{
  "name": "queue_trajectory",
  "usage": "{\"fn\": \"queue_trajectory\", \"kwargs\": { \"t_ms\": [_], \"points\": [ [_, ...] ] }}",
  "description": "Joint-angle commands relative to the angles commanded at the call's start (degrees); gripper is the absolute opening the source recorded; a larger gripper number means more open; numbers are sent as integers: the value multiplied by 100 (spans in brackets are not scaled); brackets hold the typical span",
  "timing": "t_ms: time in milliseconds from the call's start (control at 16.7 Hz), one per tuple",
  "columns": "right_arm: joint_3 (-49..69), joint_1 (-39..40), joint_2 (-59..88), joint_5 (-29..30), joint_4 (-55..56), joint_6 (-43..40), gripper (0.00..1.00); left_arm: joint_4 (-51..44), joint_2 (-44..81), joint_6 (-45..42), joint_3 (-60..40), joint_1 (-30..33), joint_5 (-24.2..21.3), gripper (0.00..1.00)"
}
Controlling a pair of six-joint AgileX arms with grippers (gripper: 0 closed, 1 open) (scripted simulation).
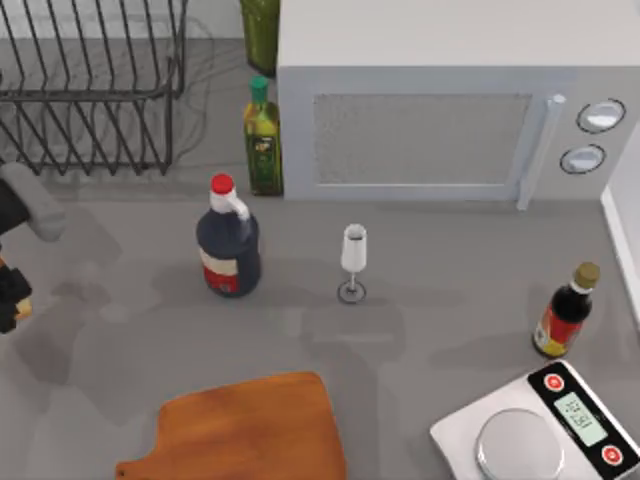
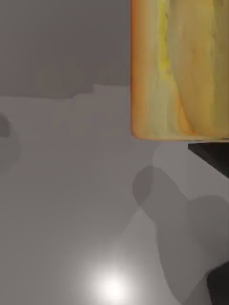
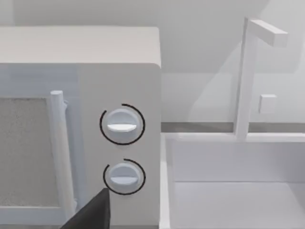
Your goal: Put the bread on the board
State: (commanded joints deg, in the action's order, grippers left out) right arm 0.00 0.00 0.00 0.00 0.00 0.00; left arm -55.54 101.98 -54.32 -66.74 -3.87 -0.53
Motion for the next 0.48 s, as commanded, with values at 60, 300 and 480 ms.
{"fn": "queue_trajectory", "kwargs": {
  "t_ms": [60,300,480],
  "points": [
    [0,0,0,0,0,0,100,-305,-105,9,-170,-2,1,0],
    [0,0,0,0,0,0,100,-911,-425,59,-594,-10,5,0],
    [0,0,0,0,0,0,100,-918,-431,60,-599,-10,5,0]
  ]
}}
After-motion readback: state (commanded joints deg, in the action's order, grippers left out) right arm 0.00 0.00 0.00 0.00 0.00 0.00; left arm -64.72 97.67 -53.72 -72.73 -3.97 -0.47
